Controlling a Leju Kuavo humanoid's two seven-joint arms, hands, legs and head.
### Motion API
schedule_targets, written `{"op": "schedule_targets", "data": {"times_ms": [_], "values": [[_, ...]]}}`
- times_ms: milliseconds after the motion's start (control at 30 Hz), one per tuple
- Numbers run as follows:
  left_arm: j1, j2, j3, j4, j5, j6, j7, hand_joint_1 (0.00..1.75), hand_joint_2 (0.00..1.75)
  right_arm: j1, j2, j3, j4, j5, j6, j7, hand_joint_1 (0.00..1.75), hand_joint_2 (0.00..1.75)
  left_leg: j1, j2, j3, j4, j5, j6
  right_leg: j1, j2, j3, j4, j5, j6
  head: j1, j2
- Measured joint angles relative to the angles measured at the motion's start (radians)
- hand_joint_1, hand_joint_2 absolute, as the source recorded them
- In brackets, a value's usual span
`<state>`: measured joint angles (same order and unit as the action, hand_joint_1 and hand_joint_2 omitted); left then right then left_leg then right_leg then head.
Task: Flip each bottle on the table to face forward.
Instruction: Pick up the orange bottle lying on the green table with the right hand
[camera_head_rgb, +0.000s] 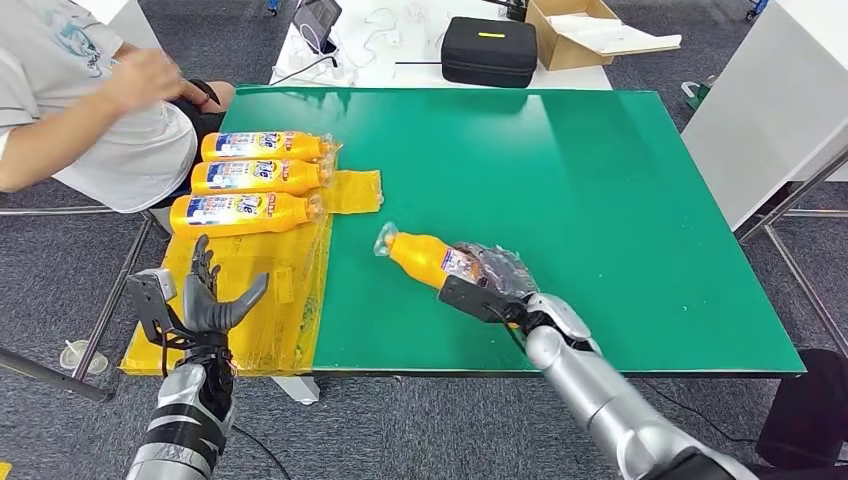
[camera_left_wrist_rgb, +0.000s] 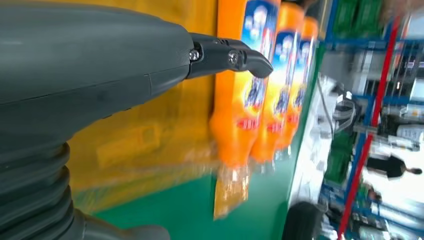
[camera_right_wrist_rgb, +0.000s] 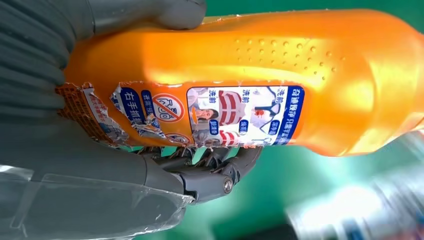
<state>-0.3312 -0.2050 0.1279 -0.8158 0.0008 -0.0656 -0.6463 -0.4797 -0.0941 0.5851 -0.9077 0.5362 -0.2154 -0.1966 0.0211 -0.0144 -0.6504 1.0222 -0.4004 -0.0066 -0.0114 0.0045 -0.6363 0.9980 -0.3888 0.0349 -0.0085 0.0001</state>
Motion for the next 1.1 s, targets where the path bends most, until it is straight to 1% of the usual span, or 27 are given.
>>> {"op": "schedule_targets", "data": {"times_ms": [67,133,233,367,433,533,633,733,900,1000,1100], "values": [[0.022,-0.012,-0.016,-0.039,0.031,-0.038,0.029,0.0,1.75,0.057,0.035,-0.063,-0.09,0.045,-0.12,-0.032,1.75,1.75,0.0,-0.001,-0.001,0.0,0.0,0.0,0.0,0.0,-0.002,0.0,0.0,0.0,0.0,0.0],[0.041,-0.022,-0.037,-0.076,0.063,-0.071,0.055,0.0,1.75,0.098,0.065,-0.121,-0.164,0.072,-0.207,-0.073,1.75,1.75,0.001,-0.001,-0.003,0.0,0.0,0.0,0.0,-0.001,-0.002,0.0,-0.001,0.0,0.0,0.0],[0.057,-0.031,-0.068,-0.115,0.097,-0.098,0.079,0.0,1.75,0.137,0.092,-0.183,-0.234,0.081,-0.258,-0.118,1.75,1.75,0.001,-0.001,-0.004,0.0,0.0,0.0,0.0,-0.001,-0.002,0.0,-0.001,0.0,0.0,0.0],[0.067,-0.038,-0.101,-0.152,0.119,-0.114,0.091,0.0,1.75,0.174,0.113,-0.239,-0.287,0.08,-0.272,-0.148,1.75,1.75,0.0,-0.001,-0.004,0.0,0.0,0.0,-0.001,-0.001,-0.003,0.0,0.0,0.0,0.0,0.0],[0.069,-0.039,-0.116,-0.165,0.145,-0.136,0.104,0.0,1.75,0.187,0.124,-0.26,-0.302,0.066,-0.281,-0.177,1.75,1.75,-0.001,-0.001,-0.004,0.0,0.0,0.0,-0.001,-0.001,-0.003,0.0,0.0,0.0,0.0,0.0],[0.076,-0.04,-0.151,-0.182,0.221,-0.216,0.143,0.0,1.75,0.206,0.146,-0.291,-0.311,0.032,-0.297,-0.249,1.75,1.75,0.0,-0.001,-0.004,0.0,0.0,0.0,-0.001,-0.001,-0.003,0.0,0.0,0.0,0.0,0.0],[0.084,-0.04,-0.203,-0.196,0.312,-0.304,0.186,0.0,1.75,0.221,0.167,-0.313,-0.302,0.003,-0.293,-0.317,1.75,1.75,0.0,-0.001,-0.004,0.0,0.0,0.0,0.0,-0.001,-0.003,0.0,0.0,0.0,0.0,0.0],[0.088,-0.04,-0.249,-0.203,0.358,-0.34,0.205,0.0,1.75,0.231,0.187,-0.328,-0.282,-0.013,-0.286,-0.359,1.75,1.75,0.0,-0.001,-0.004,0.0,0.0,0.0,0.0,-0.001,-0.003,0.0,0.0,0.0,0.0,0.0],[0.09,-0.038,-0.299,-0.21,0.379,-0.369,0.213,0.0,1.75,0.233,0.216,-0.334,-0.238,-0.01,-0.27,-0.399,1.74,1.75,0.0,-0.001,-0.004,0.0,0.0,0.0,0.0,-0.001,-0.003,0.0,0.0,0.0,0.0,0.0],[0.086,-0.037,-0.339,-0.206,0.386,-0.389,0.218,0.0,1.75,0.23,0.256,-0.315,-0.178,0.005,-0.273,-0.442,1.72,1.75,0.0,-0.001,-0.004,0.0,0.0,0.0,0.0,-0.001,-0.004,0.0,0.0,0.0,0.0,0.0],[0.077,-0.037,-0.379,-0.191,0.394,-0.399,0.219,0.0,1.75,0.219,0.299,-0.277,-0.108,0.015,-0.287,-0.467,1.73,1.75,0.0,-0.001,-0.004,0.0,0.0,0.0,0.0,-0.001,-0.004,0.0,0.0,0.0,0.0,0.0]]}}
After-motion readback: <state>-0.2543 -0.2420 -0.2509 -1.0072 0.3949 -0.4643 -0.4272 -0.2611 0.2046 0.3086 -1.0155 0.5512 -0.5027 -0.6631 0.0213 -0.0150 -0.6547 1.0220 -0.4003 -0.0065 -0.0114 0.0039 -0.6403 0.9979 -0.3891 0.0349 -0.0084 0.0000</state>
